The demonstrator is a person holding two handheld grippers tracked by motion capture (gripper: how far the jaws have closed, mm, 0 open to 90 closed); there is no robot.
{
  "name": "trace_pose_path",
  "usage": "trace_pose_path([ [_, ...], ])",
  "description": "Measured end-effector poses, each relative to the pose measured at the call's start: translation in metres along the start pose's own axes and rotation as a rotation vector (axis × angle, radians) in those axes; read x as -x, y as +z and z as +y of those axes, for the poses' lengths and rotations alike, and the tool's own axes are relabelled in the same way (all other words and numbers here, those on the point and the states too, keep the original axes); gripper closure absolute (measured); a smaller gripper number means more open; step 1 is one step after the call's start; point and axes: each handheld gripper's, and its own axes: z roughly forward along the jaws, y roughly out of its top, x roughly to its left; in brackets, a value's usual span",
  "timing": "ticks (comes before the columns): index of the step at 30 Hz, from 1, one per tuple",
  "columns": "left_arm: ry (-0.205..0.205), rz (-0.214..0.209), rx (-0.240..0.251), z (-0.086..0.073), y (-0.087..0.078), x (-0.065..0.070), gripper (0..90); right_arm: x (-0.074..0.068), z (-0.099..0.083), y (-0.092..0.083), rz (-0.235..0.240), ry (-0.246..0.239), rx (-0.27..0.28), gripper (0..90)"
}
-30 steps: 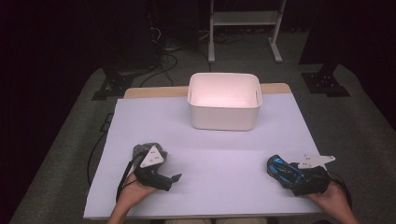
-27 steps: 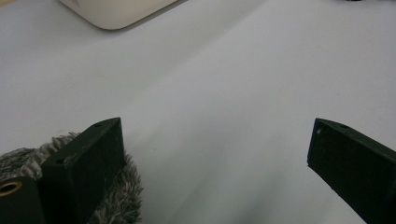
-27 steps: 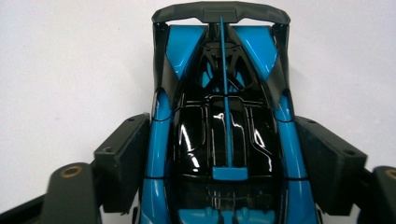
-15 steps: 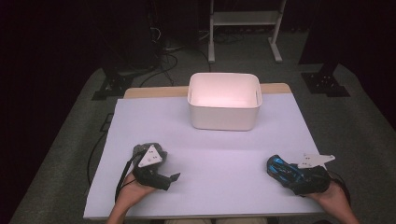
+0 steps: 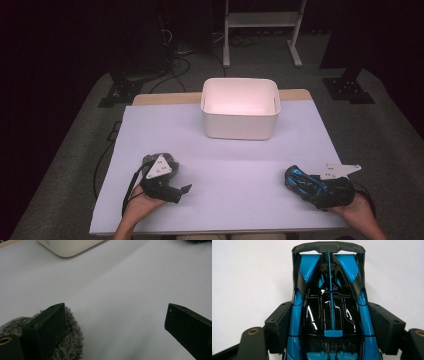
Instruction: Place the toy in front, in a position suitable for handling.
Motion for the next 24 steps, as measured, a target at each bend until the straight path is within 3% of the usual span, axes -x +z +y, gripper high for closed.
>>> trace_pose_path([
  [13, -0.004, 0.009, 0.005, -0.001, -0.005, -0.003, 3.4, -0.019, 0.067, 0.001, 0.106, -0.142, 0.028, 25.0],
  [24, -0.006, 0.011, 0.005, -0.002, -0.008, -0.006, 3.4, -0.042, 0.121, 0.031, 0.216, -0.255, 0.024, 25.0],
])
